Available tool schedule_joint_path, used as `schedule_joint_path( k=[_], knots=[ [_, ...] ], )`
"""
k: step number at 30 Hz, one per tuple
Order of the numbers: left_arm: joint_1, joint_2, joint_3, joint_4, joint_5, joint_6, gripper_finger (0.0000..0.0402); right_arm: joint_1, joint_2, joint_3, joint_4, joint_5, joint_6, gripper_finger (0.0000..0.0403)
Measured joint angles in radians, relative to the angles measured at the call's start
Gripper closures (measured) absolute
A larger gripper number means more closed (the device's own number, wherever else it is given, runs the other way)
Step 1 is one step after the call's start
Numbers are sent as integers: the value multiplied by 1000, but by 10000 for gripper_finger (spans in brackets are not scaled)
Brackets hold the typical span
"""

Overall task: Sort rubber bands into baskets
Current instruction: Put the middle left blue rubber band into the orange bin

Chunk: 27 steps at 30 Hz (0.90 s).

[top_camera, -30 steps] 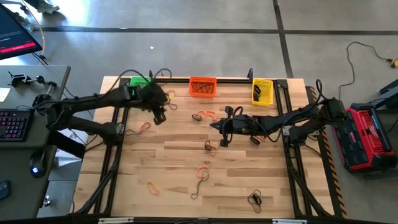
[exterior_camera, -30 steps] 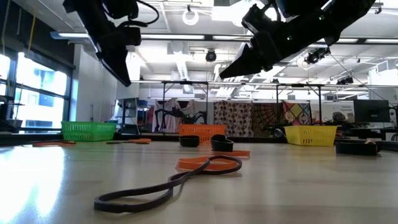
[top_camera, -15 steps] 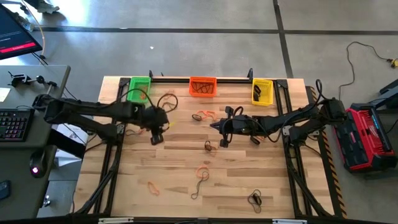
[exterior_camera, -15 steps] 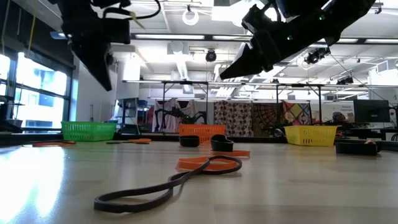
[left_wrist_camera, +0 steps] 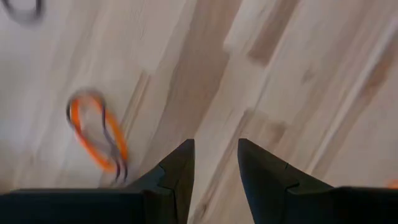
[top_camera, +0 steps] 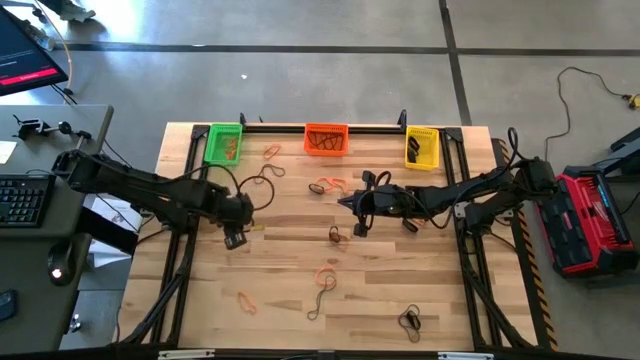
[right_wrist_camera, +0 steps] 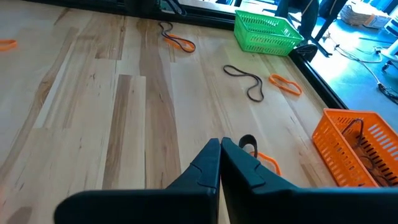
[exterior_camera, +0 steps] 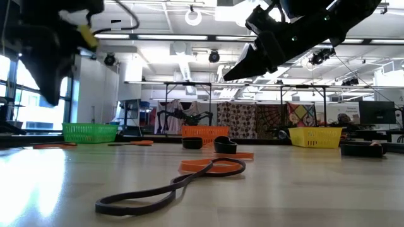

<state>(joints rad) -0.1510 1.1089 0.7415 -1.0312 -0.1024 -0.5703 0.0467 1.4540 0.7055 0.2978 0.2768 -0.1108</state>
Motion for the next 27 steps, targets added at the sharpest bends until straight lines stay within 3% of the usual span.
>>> schedule_joint_path(
  k=[10, 27],
  knots=[
    [38, -88, -116, -19, 12, -122, 329, 0, 0, 0, 0, 0, 5, 403],
    [127, 122, -141, -73, -59, -97, 254, 0, 0, 0, 21, -50, 10, 403]
  ],
)
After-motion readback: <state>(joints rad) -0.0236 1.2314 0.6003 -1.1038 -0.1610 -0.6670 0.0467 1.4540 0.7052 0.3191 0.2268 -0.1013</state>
